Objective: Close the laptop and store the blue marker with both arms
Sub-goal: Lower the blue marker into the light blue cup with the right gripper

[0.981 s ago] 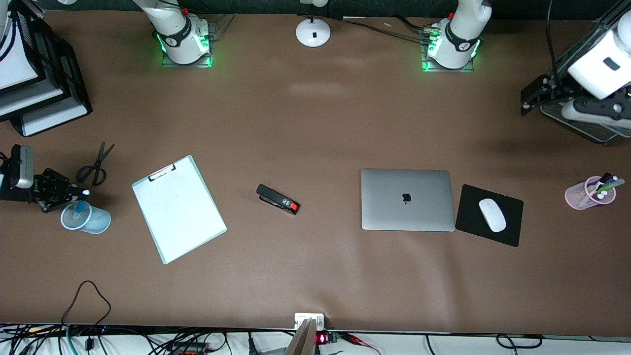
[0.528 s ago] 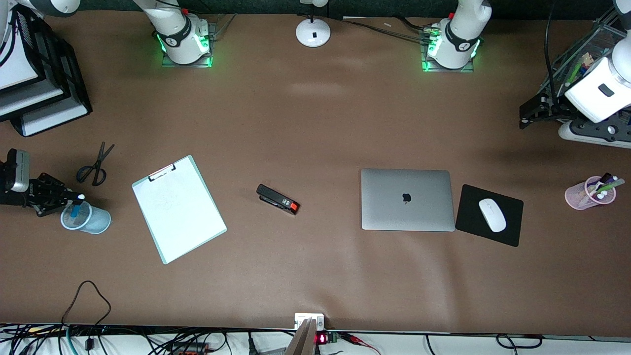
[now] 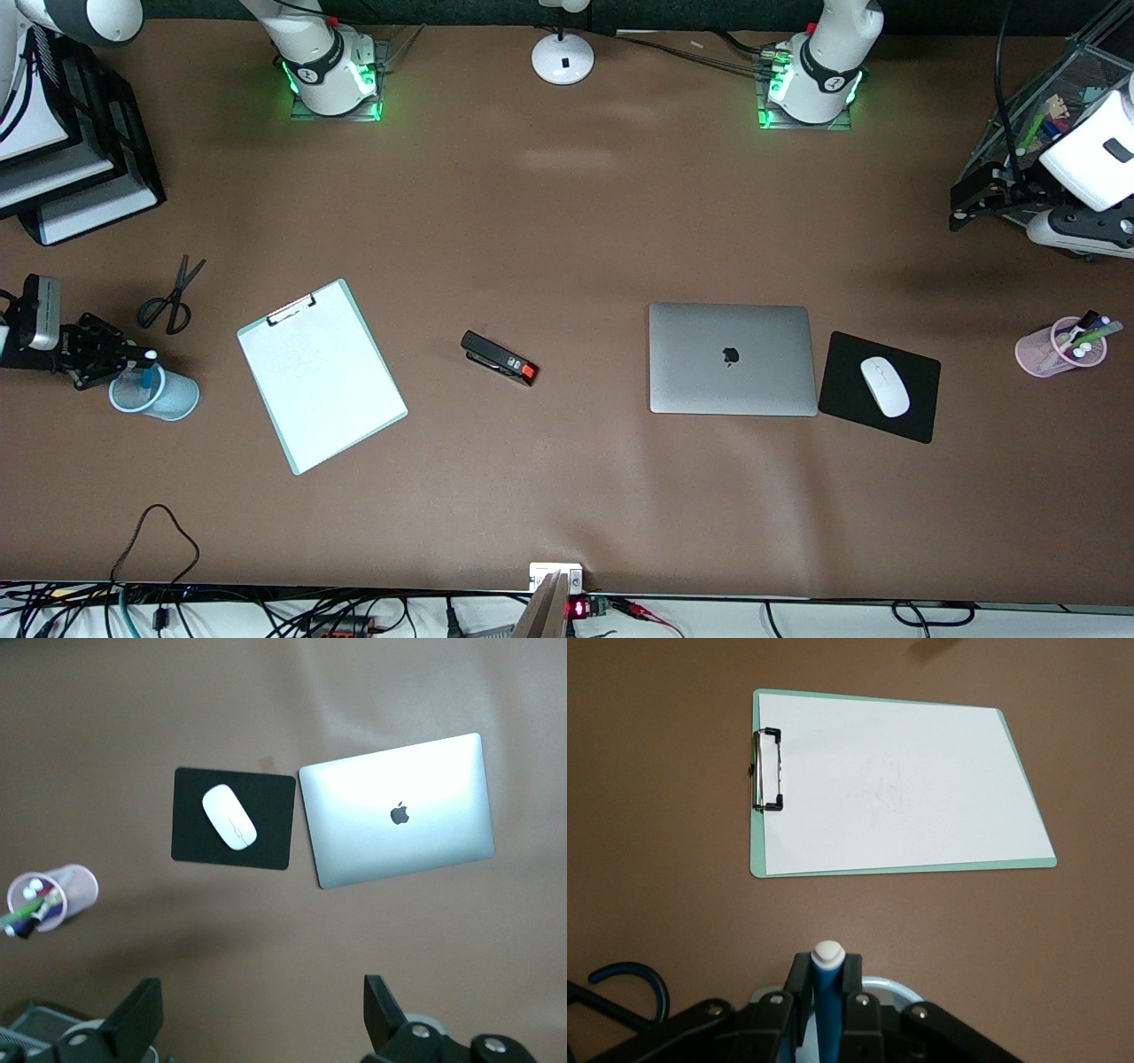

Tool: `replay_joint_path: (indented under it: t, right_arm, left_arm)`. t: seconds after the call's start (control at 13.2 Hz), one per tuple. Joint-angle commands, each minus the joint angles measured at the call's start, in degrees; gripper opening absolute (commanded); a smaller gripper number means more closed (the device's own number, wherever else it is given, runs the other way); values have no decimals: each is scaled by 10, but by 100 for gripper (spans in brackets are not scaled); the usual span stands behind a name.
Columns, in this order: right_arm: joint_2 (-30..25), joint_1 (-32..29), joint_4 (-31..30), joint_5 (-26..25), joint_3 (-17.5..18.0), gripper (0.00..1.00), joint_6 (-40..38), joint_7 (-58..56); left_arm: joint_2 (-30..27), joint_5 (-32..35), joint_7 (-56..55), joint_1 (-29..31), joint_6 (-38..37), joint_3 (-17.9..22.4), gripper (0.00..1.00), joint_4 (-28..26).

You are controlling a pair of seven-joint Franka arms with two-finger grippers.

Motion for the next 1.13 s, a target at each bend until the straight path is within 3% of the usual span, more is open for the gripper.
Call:
replay_joint_path:
  t: [0.0,0.3,0.53,1.06]
  right_arm:
    - [9,-12,18,16,8,100,3,18]
    - [-12,-20,16,19,7,100,-6,155]
    - [-64,-6,-7,1,9,100,-6,288]
    - [-184,78,-65,-39,9,100,-8,687]
  left_arm:
    - [-5,-14,63,9,2,-3,100,-1]
    - [-10,-53,48,29,-5,-1,100,-8]
    - [-13,-60,-12,30,-21,-5,100,-8]
    - [-14,-50,-126,29,-28,-34,100,-8]
